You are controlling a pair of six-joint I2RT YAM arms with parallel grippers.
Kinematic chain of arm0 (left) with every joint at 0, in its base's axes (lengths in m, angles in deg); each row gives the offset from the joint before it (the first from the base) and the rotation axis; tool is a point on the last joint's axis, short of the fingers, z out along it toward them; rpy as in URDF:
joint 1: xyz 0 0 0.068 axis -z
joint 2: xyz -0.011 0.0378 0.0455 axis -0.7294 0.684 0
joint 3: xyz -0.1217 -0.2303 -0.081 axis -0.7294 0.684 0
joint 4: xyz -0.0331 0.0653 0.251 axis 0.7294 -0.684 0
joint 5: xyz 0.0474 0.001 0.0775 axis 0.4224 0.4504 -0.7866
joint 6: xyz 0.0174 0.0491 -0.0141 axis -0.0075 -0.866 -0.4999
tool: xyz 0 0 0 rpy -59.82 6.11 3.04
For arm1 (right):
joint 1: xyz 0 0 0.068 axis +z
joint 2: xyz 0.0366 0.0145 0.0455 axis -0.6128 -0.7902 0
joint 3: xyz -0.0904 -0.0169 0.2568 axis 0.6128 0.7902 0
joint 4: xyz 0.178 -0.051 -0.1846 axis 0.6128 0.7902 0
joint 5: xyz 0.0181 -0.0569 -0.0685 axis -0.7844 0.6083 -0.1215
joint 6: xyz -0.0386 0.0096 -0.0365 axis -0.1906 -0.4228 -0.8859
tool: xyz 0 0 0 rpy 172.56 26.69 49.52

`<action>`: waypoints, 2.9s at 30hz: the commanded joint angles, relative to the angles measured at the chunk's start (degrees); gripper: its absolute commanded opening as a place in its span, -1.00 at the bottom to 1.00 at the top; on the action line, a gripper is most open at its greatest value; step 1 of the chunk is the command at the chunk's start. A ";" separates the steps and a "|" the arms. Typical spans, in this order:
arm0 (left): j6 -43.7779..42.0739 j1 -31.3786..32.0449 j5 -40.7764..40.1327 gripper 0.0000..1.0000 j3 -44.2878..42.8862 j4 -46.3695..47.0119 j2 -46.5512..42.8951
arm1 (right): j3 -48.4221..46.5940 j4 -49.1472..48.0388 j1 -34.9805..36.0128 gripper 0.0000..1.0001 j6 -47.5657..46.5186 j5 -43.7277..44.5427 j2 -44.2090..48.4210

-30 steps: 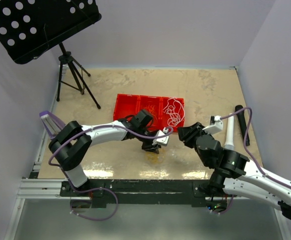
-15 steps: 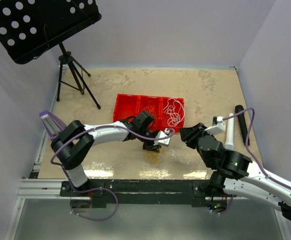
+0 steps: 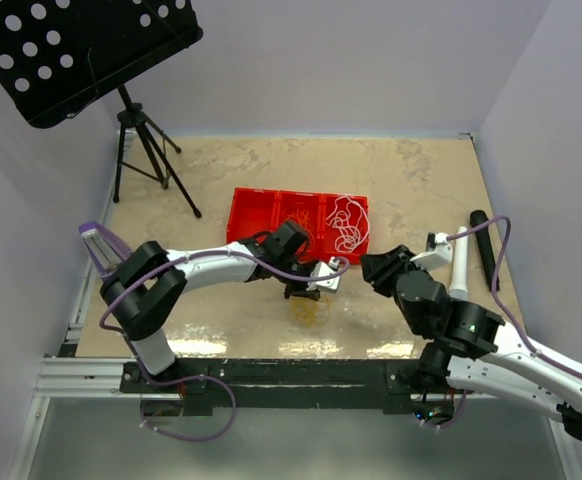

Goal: Untangle the cables

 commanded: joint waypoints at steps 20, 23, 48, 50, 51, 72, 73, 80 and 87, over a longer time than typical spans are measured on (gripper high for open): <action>11.94 -1.20 -11.73 -1.00 -6.62 -15.15 -32.62 | 1.09 -24.38 0.18 0.19 -21.72 -20.01 -3.81; 12.29 -1.20 -13.40 -1.00 -7.32 -15.50 -33.59 | 2.22 -28.50 0.18 0.18 -23.23 -23.80 -4.95; 17.57 -1.29 -18.94 -1.00 -15.14 -13.48 -35.08 | 6.19 -41.70 3.25 0.20 -29.20 -31.73 -13.03; 17.74 -1.29 -18.24 -1.00 -15.93 -13.31 -34.65 | 4.96 -42.93 4.83 0.20 -29.91 -30.06 -15.05; 18.01 -1.29 -17.98 -1.00 -16.20 -13.31 -34.64 | 4.35 -43.20 5.36 0.19 -30.00 -28.31 -16.19; 20.56 -1.38 -11.91 -1.00 -19.54 -14.45 -35.52 | -1.63 -47.95 7.21 -0.08 -28.51 -17.13 -25.34; 20.64 -1.38 -11.91 -1.00 -20.33 -14.36 -35.43 | -1.81 -47.69 7.30 -0.15 -28.33 -17.13 -25.87; 20.21 -1.46 -13.49 -1.00 -26.82 -14.18 -33.86 | 0.99 -48.12 7.30 -0.39 -24.91 -19.06 -29.12; 19.77 -1.46 -15.86 -1.00 -37.28 -13.92 -30.43 | 6.79 -51.20 7.39 -0.39 -20.95 -21.08 -31.41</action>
